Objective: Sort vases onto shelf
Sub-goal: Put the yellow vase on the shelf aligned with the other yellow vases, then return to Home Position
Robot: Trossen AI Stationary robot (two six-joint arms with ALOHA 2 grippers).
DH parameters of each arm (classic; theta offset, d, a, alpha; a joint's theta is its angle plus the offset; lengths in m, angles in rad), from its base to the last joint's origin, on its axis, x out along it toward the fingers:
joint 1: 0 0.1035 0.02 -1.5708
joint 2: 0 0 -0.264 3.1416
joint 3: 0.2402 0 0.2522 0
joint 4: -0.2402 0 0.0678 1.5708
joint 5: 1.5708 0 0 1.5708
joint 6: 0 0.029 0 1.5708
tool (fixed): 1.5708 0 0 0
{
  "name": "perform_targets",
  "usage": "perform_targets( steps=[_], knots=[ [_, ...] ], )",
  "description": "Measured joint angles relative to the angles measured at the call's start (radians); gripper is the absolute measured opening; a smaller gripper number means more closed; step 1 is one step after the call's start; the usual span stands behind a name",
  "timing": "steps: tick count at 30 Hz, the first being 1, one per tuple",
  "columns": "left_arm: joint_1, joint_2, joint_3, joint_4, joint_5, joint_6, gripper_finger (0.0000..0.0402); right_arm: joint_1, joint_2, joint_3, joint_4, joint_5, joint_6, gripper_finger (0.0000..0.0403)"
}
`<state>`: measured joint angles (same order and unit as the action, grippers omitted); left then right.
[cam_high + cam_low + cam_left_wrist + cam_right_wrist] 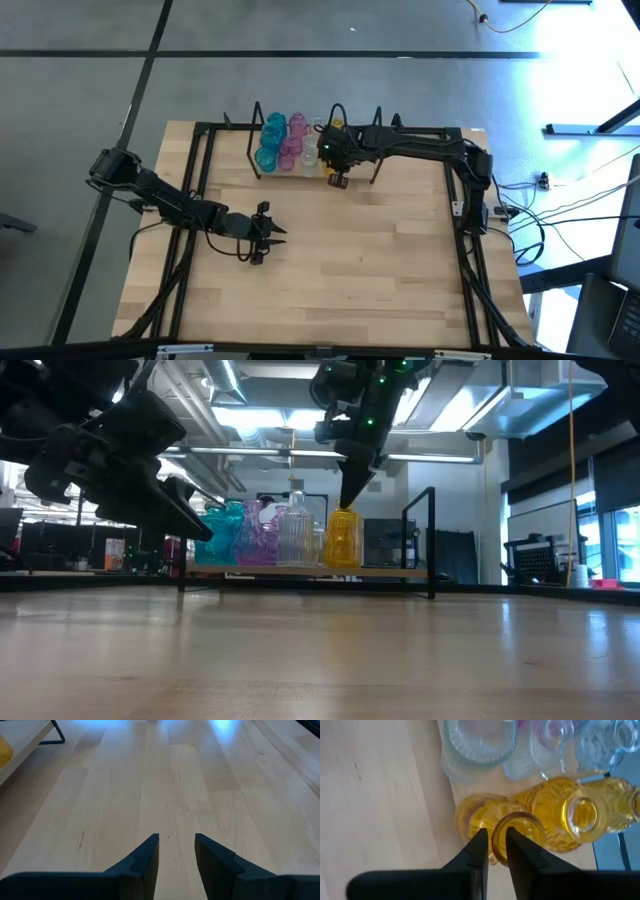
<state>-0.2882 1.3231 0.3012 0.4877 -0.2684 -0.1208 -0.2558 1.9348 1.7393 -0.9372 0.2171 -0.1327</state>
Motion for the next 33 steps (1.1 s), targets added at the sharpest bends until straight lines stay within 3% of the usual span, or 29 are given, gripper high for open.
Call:
perform_targets(
  steps=[15,21,26,33],
  knots=[
    [0.000,0.000,0.000,0.000,-0.010,0.000,0.0119,0.002,-0.006,0.083,-0.042,-0.001,-0.007,0.0051],
    [-0.001,-0.008,0.000,0.005,-0.042,0.007,0.0116,0.066,-0.074,0.090,-0.106,-0.042,-0.003,0.0051],
    [0.000,-0.071,0.000,-0.013,-0.044,0.030,0.0084,0.129,-0.217,-0.047,-0.052,-0.121,-0.003,0.0051],
    [0.051,-0.221,0.000,-0.069,0.007,0.113,0.0008,0.160,-0.524,-0.474,0.285,-0.219,0.010,0.0050]
  ],
)
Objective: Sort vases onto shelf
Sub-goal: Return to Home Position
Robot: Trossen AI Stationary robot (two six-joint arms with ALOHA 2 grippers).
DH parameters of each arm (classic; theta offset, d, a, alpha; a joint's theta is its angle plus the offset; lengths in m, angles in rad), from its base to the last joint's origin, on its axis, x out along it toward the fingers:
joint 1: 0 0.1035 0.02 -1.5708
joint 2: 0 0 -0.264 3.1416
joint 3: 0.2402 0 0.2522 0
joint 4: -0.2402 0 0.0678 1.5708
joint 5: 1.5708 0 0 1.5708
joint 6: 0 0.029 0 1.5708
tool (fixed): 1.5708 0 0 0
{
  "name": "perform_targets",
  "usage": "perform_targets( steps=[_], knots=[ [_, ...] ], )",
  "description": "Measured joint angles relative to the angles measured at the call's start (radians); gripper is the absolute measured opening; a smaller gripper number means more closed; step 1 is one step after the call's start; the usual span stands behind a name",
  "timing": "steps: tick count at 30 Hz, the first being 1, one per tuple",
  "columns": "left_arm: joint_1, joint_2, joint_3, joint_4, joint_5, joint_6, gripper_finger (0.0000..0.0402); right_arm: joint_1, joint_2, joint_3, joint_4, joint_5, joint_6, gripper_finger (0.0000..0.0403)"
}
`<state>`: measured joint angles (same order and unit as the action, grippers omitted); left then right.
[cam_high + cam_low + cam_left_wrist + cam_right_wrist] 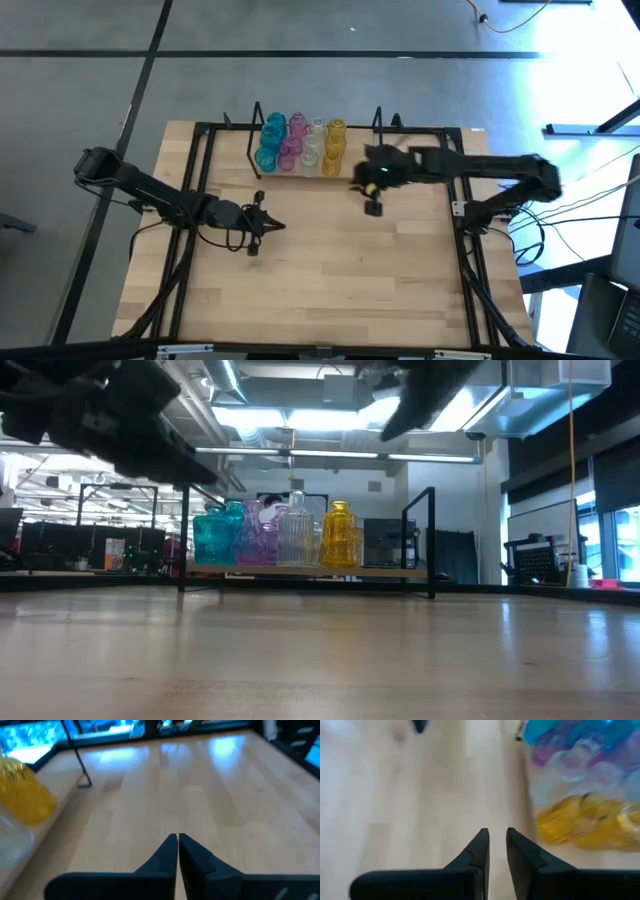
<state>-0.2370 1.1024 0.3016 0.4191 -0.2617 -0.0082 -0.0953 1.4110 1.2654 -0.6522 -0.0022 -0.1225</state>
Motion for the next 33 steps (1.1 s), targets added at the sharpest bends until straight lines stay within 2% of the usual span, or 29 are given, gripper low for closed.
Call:
perform_targets(
  steps=[7,10,14,20,25,27,31,33],
  knots=[
    [0.092,-0.171,-0.015,-0.064,0.097,0.065,0.0003,-0.002,-0.297,-0.392,0.252,-0.096,0.064,0.0004],
    [0.120,-0.249,-0.067,-0.063,0.120,0.068,0.0002,-0.002,-0.422,-0.542,0.375,-0.098,0.098,0.0010],
    [0.147,-0.372,-0.162,-0.034,0.126,0.049,0.0003,-0.002,-0.564,-0.720,0.539,-0.155,0.125,0.0003],
    [0.191,-0.585,-0.289,-0.006,0.122,0.024,0.0001,-0.003,-0.738,-0.913,0.731,-0.196,0.143,0.0006],
    [0.218,-0.717,-0.293,-0.095,0.118,0.014,0.0002,-0.003,-0.822,-0.998,0.834,-0.191,0.145,0.0001],
    [0.221,-0.772,-0.293,-0.095,0.089,0.037,0.0002,-0.003,-0.864,-1.019,0.834,-0.191,0.147,0.0002],
    [0.235,-0.889,-0.291,-0.109,-0.088,0.045,0.0002,-0.003,-0.963,-1.080,0.826,-0.148,0.171,0.0001],
    [0.252,-0.932,-0.290,-0.146,-0.142,0.064,0.0002,-0.003,-1.028,-1.109,0.829,-0.121,0.210,0.0001]
  ],
)
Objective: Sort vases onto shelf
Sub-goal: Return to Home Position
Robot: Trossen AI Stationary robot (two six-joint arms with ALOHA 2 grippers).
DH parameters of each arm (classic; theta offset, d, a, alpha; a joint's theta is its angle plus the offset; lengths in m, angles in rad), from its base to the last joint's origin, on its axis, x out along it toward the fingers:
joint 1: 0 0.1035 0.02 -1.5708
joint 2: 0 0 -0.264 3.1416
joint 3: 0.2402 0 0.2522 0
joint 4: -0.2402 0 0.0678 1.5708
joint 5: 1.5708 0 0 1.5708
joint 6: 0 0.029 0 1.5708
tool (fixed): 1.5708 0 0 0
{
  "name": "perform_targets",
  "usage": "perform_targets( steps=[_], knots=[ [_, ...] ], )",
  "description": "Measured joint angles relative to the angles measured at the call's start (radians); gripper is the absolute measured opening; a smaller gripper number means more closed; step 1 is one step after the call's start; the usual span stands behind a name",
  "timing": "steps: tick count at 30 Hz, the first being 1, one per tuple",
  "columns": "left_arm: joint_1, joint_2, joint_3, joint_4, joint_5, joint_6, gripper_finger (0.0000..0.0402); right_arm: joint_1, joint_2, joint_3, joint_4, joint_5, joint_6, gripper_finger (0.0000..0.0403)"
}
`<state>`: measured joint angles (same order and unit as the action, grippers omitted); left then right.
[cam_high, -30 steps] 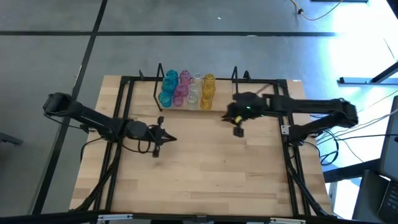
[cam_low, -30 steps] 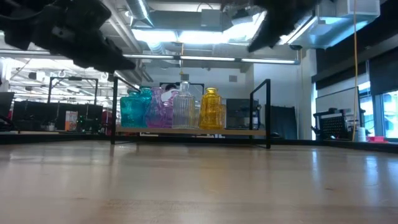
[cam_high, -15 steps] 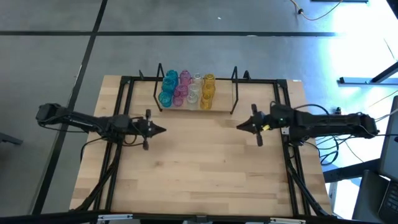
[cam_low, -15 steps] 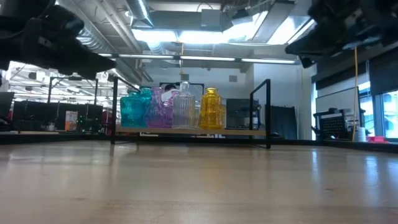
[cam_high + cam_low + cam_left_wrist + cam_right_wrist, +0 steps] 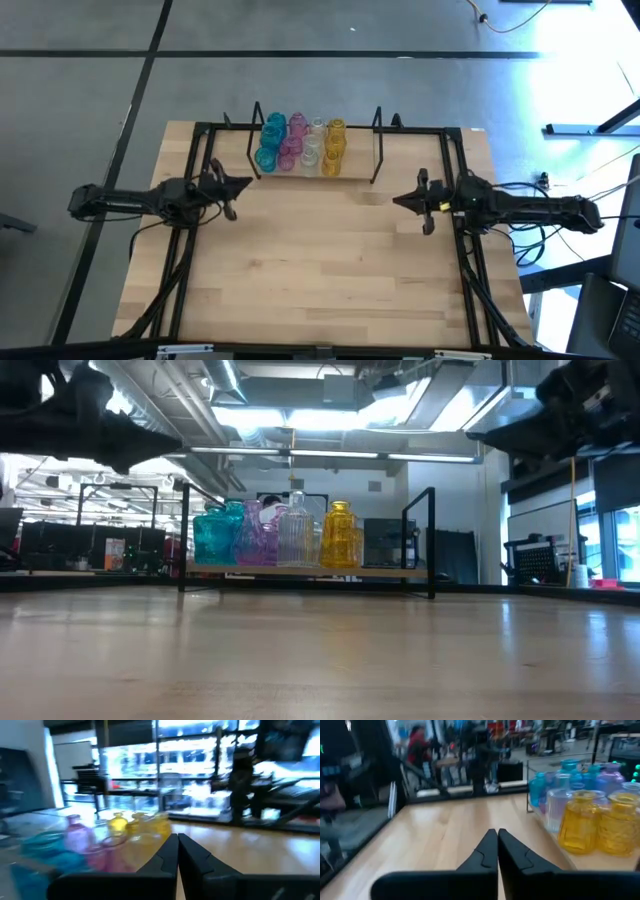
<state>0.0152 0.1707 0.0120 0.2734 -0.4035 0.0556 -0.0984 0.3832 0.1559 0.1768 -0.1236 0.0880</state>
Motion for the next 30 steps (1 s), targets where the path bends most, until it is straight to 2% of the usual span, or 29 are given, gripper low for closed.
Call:
perform_targets(
  steps=[2,6,8,10,12,16,21,25,30],
  knots=[
    [0.021,-0.024,0.000,-0.053,0.007,0.004,0.0002,0.000,-0.062,-0.026,-0.002,-0.001,0.044,0.0001],
    [0.035,-0.057,0.000,-0.146,0.173,-0.261,0.0002,0.000,-0.152,-0.071,-0.012,-0.022,0.140,0.0001],
    [0.035,-0.056,-0.002,-0.175,0.212,-0.295,0.0002,0.000,-0.175,-0.084,-0.039,-0.020,0.168,0.0001],
    [0.035,-0.057,-0.002,-0.165,0.171,-0.257,0.0002,0.000,-0.188,-0.088,-0.071,0.013,0.168,0.0001],
    [0.035,-0.057,0.000,-0.168,0.174,-0.192,0.0002,0.000,-0.190,-0.088,-0.083,0.048,0.156,0.0001],
    [0.035,-0.065,-0.004,-0.186,0.282,-0.128,0.0002,0.000,-0.190,-0.088,-0.114,0.075,0.140,0.0001],
    [0.035,-0.110,-0.004,-0.254,0.345,-0.117,0.0002,0.000,-0.190,-0.088,-0.135,0.094,0.143,0.0001],
    [0.035,-0.166,-0.004,-0.256,0.357,-0.105,0.0002,0.000,-0.190,-0.087,-0.144,0.129,0.139,0.0001],
    [0.035,-0.166,-0.005,-0.255,0.345,-0.098,0.0002,0.000,-0.199,-0.087,-0.174,0.196,0.085,0.0001]
  ],
)
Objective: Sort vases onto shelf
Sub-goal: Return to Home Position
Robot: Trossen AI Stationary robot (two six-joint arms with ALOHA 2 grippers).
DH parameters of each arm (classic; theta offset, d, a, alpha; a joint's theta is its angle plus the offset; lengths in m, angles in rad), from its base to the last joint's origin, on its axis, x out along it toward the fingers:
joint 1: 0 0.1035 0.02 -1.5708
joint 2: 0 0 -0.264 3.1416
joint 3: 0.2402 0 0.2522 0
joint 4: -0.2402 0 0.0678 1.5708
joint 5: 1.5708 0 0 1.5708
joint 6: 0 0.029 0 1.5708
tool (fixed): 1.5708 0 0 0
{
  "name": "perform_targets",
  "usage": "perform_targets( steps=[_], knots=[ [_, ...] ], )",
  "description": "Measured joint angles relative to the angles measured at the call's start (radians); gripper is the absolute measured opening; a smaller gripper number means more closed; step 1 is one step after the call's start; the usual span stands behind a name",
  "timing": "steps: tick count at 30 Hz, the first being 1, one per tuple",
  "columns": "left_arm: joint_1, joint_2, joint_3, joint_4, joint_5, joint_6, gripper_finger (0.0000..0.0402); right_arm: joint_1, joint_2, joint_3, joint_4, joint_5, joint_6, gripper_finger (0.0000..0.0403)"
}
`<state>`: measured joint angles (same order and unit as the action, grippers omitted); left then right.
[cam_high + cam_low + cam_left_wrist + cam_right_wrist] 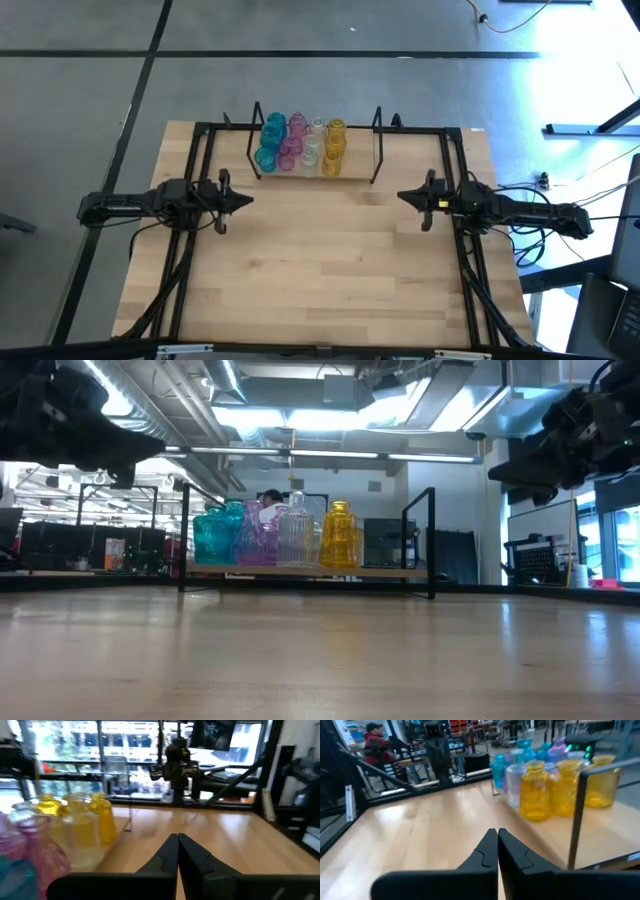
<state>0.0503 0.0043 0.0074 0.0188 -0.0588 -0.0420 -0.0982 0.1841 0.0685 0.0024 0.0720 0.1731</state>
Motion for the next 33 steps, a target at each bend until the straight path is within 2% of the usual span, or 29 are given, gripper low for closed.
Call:
perform_targets(
  steps=[4,10,33],
  knots=[
    [-0.001,0.015,0.000,0.000,-0.005,0.051,0.0002,0.000,-0.005,0.000,-0.011,0.006,-0.023,0.0001],
    [0.000,0.015,0.000,0.000,-0.004,0.052,0.0002,0.000,-0.003,0.001,-0.068,0.007,-0.019,0.0001],
    [-0.001,0.015,0.000,0.000,-0.006,0.052,0.0002,0.000,-0.003,0.001,-0.067,0.007,0.012,0.0001]
  ],
)
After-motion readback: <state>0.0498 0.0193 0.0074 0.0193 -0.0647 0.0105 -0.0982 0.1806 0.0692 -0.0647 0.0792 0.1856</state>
